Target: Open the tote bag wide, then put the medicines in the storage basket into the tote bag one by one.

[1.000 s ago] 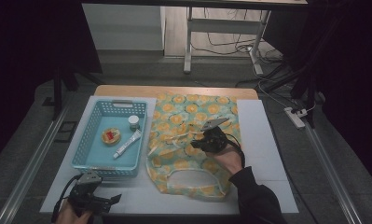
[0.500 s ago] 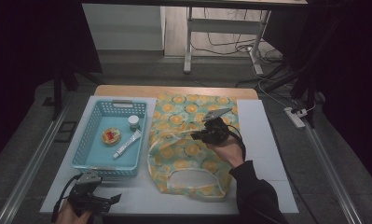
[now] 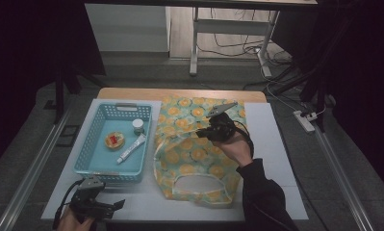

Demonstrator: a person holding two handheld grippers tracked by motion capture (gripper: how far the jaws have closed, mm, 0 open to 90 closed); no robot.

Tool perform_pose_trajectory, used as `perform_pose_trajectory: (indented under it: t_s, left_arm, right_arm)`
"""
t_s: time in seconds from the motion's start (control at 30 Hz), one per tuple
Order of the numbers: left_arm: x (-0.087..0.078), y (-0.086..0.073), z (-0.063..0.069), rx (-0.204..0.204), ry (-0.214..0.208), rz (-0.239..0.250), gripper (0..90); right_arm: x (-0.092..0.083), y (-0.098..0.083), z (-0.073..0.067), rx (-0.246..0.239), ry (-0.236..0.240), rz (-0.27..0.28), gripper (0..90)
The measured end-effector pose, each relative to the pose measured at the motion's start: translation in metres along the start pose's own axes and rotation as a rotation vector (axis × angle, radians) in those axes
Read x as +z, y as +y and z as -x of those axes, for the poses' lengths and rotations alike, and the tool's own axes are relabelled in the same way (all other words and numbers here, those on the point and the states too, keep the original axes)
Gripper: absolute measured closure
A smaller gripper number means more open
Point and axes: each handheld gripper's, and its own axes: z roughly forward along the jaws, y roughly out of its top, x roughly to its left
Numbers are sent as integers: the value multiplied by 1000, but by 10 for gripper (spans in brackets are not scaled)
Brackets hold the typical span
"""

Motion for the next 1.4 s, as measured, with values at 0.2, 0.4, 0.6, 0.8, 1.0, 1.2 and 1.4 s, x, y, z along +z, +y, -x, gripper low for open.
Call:
perform_pose_trajectory:
  t_s: [0.2,0.4,0.6,0.8,1.0,1.2,1.4]
  left_arm:
    - [-1,-1,-1,-9,-9,8,15]
    - [-2,-1,-1,-11,-10,18,14]
    - [-5,-2,-4,-29,-18,45,7]
    - [-7,-3,-6,-48,-30,63,0]
    - [-7,-3,-6,-42,-30,57,0]
    - [-7,-2,-5,-24,-26,37,0]
    - [-11,1,-6,3,-41,54,0]
  right_arm:
    - [-2,3,-1,-5,-2,7,900]
    - [2,0,-1,-4,0,-10,900]
    - [0,-2,-1,-17,3,3,900]
    - [-3,-2,0,-13,-6,25,900]
    - [-1,-3,0,-19,-2,21,900]
    - [0,-3,0,-20,4,24,900]
    - [1,-3,0,-13,12,20,900]
